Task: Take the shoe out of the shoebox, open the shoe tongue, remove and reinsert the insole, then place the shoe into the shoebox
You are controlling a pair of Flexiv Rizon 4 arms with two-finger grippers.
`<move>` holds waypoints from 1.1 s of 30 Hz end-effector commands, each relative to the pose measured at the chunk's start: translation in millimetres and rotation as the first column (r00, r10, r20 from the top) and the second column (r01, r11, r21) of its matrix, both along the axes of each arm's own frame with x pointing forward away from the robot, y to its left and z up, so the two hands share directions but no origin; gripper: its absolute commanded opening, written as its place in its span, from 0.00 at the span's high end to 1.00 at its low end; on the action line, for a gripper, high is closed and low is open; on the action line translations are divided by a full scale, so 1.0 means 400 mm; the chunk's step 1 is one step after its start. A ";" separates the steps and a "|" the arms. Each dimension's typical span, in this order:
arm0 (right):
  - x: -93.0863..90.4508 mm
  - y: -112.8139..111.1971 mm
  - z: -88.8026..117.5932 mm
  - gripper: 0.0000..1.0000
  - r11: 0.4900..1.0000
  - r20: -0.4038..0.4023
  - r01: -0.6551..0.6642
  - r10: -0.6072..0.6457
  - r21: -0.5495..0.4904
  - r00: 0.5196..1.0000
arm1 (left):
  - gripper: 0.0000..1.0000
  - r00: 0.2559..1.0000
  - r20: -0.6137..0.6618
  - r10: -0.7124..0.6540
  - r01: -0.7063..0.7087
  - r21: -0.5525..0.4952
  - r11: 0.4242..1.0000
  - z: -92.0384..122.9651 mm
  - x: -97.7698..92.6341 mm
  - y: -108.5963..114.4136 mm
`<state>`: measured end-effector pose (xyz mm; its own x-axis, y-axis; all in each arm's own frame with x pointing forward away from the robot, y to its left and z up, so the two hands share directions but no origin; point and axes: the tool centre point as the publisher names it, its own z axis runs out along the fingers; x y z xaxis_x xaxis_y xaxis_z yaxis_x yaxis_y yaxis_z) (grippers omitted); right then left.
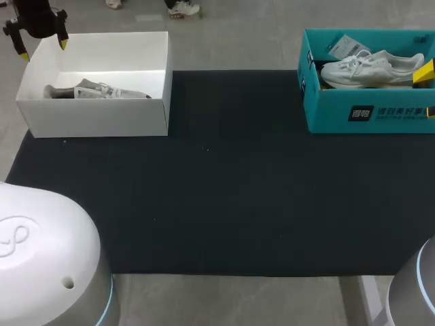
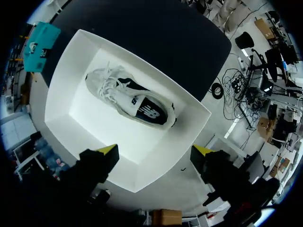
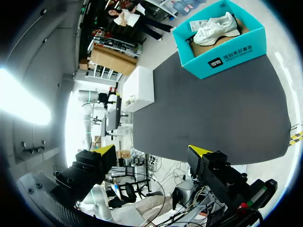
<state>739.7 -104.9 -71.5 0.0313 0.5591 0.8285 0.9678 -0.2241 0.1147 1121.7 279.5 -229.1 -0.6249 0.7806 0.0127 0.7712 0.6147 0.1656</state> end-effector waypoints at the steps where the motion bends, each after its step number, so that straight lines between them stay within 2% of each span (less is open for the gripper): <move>1: 0.002 0.001 -0.001 0.00 1.000 -0.003 0.000 0.000 -0.002 1.000 | 0.00 0.978 -0.068 0.199 -0.203 -0.056 0.978 0.013 0.030 -0.022; 7: 0.002 0.001 -0.001 0.00 1.000 -0.003 0.000 0.000 -0.002 1.000 | 0.00 0.892 -0.180 0.416 -0.444 -0.172 0.879 0.028 0.067 -0.030; 10: 0.002 0.001 -0.001 0.00 1.000 -0.003 0.000 0.000 -0.002 1.000 | 0.00 0.882 -0.195 0.430 -0.463 -0.179 0.868 0.033 0.074 -0.029; 14: 0.074 -0.034 -0.025 0.00 0.989 -0.057 -0.006 -0.003 -0.150 0.998 | 0.00 0.882 -0.195 0.430 -0.463 -0.179 0.868 0.033 0.074 -0.029; 17: 0.133 -0.063 -0.048 0.00 0.946 -0.113 -0.041 0.005 -0.321 0.994 | 0.00 0.882 -0.195 0.430 -0.463 -0.179 0.868 0.033 0.074 -0.029; 23: 0.230 -0.129 -0.079 0.00 0.890 -0.136 -0.030 -0.036 -0.456 0.990 | 0.00 0.882 -0.195 0.430 -0.463 -0.179 0.868 0.033 0.074 -0.029; 26: 0.257 -0.151 -0.088 0.00 0.851 -0.124 0.003 -0.080 -0.525 0.989 | 0.00 0.882 -0.195 0.430 -0.463 -0.179 0.868 0.033 0.074 -0.029; 33: 0.257 -0.151 -0.088 0.00 0.851 -0.124 0.003 -0.080 -0.525 0.989 | 0.00 0.882 -0.195 0.430 -0.463 -0.179 0.868 0.033 0.074 -0.029</move>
<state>834.2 -165.6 -109.7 0.1458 0.8860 0.4402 0.9632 -0.2288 0.1413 1152.1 267.9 -216.8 -0.9115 0.4112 -0.0066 0.4096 0.9064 -0.1035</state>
